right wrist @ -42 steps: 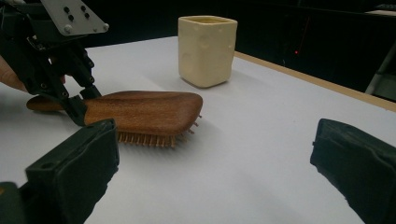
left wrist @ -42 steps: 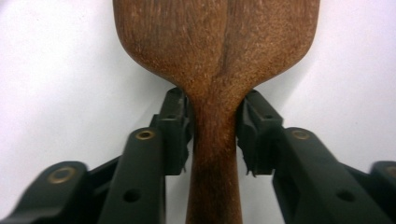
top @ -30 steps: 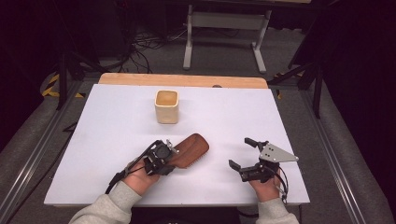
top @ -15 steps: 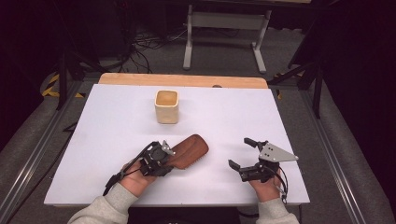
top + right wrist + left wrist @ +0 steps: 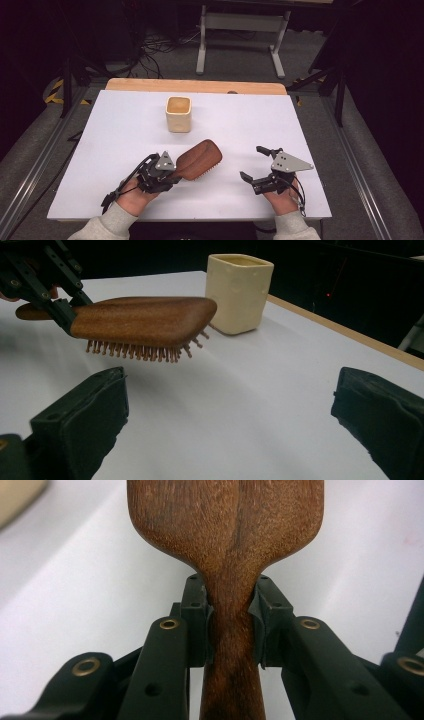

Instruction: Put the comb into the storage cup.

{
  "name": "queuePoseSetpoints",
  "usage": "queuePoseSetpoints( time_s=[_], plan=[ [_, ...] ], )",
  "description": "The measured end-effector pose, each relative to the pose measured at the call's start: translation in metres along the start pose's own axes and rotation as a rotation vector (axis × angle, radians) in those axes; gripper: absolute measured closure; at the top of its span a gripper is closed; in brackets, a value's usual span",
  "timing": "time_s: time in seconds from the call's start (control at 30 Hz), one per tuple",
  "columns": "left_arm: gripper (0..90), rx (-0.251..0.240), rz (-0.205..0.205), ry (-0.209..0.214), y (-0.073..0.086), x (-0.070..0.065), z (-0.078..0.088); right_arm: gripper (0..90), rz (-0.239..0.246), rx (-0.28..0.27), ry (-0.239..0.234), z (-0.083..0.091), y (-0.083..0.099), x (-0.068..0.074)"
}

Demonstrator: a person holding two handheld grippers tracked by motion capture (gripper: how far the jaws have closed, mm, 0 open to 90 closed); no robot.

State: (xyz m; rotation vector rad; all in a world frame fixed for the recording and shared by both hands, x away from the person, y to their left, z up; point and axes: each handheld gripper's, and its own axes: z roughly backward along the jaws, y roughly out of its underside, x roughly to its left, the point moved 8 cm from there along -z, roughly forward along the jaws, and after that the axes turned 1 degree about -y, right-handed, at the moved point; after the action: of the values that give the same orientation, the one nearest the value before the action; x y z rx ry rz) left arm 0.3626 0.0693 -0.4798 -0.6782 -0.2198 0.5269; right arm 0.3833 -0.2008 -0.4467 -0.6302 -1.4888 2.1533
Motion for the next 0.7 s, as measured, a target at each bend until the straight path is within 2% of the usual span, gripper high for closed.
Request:
queuePoseSetpoints(
  time_s=[0.23,0.27,0.3,0.43,0.7],
  plan=[
    [72.5,-0.143,0.010,-0.016,-0.001,0.006,0.015,1.9,-0.004,0.002,-0.024,-0.005,-0.009,0.005],
    [72.5,-0.166,0.012,-0.014,-0.001,0.007,0.016,1.9,-0.002,-0.001,-0.028,-0.005,-0.012,0.006],
    [72.5,-0.166,0.012,-0.014,-0.001,0.007,0.016,1.9,-0.002,-0.001,-0.028,-0.005,-0.012,0.006],
    [72.4,-0.249,0.006,-0.031,0.001,0.012,0.019,1.9,0.011,-0.010,-0.048,-0.009,-0.020,0.011],
    [72.4,-0.337,0.004,-0.030,0.003,0.015,0.022,1.7,0.023,-0.012,-0.099,-0.017,-0.037,0.021]
  ],
)
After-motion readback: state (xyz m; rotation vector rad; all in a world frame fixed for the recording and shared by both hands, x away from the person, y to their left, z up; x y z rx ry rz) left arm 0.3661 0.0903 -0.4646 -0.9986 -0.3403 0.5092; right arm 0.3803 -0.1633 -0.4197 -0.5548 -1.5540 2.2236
